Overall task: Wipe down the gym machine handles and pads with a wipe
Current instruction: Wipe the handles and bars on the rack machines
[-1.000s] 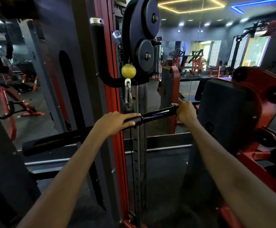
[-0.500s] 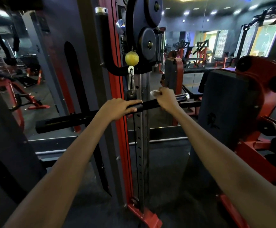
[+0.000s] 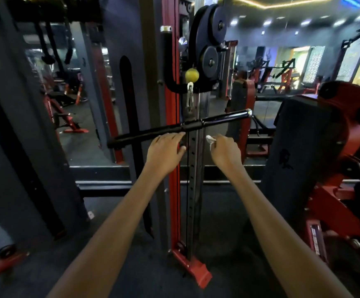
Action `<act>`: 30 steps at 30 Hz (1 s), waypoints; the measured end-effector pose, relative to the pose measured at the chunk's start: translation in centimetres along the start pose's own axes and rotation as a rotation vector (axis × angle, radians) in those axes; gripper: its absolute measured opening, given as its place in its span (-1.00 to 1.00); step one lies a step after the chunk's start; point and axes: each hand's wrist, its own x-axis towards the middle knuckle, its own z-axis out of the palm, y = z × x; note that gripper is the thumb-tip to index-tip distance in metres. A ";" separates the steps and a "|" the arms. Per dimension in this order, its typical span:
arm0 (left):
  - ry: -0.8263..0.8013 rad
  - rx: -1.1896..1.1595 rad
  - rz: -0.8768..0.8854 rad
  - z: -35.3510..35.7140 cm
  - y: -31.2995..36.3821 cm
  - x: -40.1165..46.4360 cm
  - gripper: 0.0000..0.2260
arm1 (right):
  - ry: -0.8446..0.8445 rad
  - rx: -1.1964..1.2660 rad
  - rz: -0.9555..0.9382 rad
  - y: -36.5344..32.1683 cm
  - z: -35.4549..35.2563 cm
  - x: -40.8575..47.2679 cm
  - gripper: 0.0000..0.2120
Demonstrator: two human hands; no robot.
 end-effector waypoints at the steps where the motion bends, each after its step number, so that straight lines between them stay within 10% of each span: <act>1: -0.028 -0.022 -0.027 -0.3 0.4 -1.9 -0.57 | 0.007 -0.001 -0.004 -0.3 0.2 -1.7 -0.82; 15: -0.383 -0.036 -0.309 -2.7 -0.2 -25.7 -0.58 | -0.189 -0.011 -0.021 -5.4 5.4 -21.8 -0.85; 30: -0.406 -0.025 -0.274 -10.0 -18.6 -32.5 -0.65 | -0.232 -0.039 0.024 -23.0 14.8 -25.7 -0.76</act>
